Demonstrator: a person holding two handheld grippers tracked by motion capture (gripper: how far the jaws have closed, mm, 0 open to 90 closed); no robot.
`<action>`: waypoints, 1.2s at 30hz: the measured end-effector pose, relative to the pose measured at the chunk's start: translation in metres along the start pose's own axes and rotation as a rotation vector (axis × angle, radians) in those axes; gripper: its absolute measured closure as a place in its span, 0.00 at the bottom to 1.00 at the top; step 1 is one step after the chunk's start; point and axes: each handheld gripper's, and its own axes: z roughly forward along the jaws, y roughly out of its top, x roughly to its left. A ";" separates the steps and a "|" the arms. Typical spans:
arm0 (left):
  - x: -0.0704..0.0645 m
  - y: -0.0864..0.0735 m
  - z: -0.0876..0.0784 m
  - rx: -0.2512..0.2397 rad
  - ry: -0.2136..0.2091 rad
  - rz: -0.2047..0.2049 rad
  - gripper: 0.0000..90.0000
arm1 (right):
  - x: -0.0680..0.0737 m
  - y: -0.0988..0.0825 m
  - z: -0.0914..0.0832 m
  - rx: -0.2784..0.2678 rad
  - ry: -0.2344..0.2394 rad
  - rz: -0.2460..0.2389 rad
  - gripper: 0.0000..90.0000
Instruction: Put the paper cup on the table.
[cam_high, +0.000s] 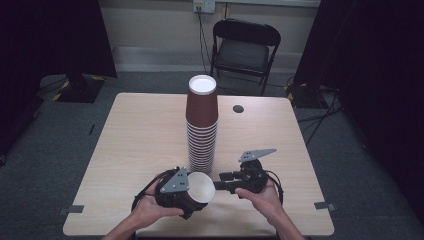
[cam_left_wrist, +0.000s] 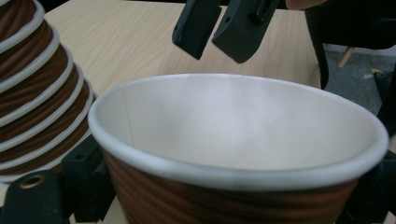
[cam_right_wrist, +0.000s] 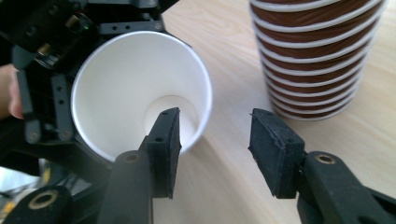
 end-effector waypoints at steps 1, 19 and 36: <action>0.001 -0.001 -0.001 0.003 0.001 -0.004 0.12 | 0.000 -0.001 0.000 0.000 -0.007 -0.006 0.58; 0.021 -0.025 -0.034 -0.033 0.114 -0.167 0.11 | -0.017 -0.020 -0.020 -0.056 -0.152 0.011 0.51; 0.055 -0.038 -0.064 -0.121 0.299 -0.327 0.11 | -0.037 -0.041 -0.042 -0.088 -0.263 0.061 0.46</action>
